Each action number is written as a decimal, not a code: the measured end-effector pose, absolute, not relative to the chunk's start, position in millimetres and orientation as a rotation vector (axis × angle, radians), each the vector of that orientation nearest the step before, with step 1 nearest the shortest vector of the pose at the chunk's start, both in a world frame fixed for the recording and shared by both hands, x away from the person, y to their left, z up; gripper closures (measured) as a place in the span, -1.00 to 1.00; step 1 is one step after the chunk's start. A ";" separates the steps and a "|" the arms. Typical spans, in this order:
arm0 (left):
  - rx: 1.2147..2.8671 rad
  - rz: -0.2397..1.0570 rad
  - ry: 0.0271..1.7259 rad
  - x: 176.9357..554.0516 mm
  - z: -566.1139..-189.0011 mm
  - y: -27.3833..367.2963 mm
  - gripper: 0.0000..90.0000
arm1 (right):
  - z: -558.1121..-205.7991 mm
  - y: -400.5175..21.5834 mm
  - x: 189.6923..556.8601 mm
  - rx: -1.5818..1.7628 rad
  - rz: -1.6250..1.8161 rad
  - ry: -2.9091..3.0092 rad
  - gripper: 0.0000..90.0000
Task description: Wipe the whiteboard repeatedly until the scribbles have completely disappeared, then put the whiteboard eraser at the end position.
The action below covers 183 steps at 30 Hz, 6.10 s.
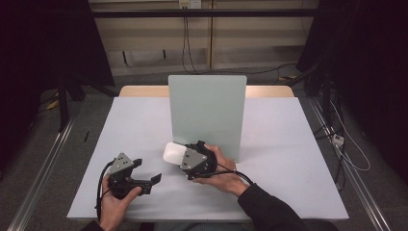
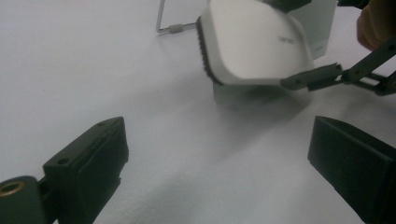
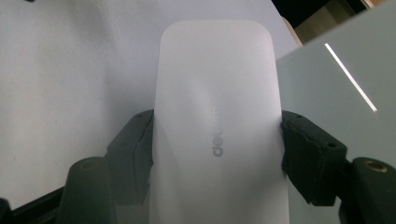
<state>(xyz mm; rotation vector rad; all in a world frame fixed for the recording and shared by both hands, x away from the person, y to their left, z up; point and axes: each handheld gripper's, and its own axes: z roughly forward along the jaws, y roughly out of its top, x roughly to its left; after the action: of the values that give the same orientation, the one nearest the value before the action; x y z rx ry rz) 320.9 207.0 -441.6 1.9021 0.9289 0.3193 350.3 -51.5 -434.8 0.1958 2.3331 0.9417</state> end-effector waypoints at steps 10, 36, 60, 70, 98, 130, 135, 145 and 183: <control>1.897 0.323 0.933 320.6 -440.4 209.9 -0.89 | -447.9 -22.5 353.9 0.166 1.025 2.328 -0.30; 1.899 0.335 0.931 320.5 -439.6 211.3 -0.89 | -438.1 -28.8 354.7 0.160 1.042 2.256 -0.30; 1.902 0.324 0.942 321.7 -441.6 210.2 -0.89 | -391.4 -128.7 349.0 0.397 1.073 2.156 -0.30; 1.900 0.311 0.948 322.2 -442.8 211.7 -0.89 | -386.1 -144.7 341.4 0.465 1.160 2.198 -0.30; 1.906 0.315 0.944 320.7 -441.8 208.9 -0.89 | -393.7 -178.0 326.5 0.620 1.168 2.320 -0.30; 1.911 0.311 0.932 320.6 -441.9 208.1 -0.89 | -421.7 -142.7 313.0 0.537 1.086 2.612 -0.30; 1.910 0.310 0.931 320.5 -441.9 207.8 -0.89 | -427.5 -135.8 313.8 0.519 1.058 2.664 -0.30; 1.909 0.313 0.931 320.9 -441.6 208.5 -0.89 | -437.2 -127.7 316.5 0.497 1.023 2.726 -0.30; 1.913 0.311 0.943 321.9 -442.4 208.6 -0.89 | -447.9 -130.2 321.9 0.646 1.118 2.702 -0.62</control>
<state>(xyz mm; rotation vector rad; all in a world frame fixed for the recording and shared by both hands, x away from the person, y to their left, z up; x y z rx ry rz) 321.9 208.6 -442.4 1.9133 0.9429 0.3111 321.9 -130.2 -447.9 0.6457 2.7024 1.1181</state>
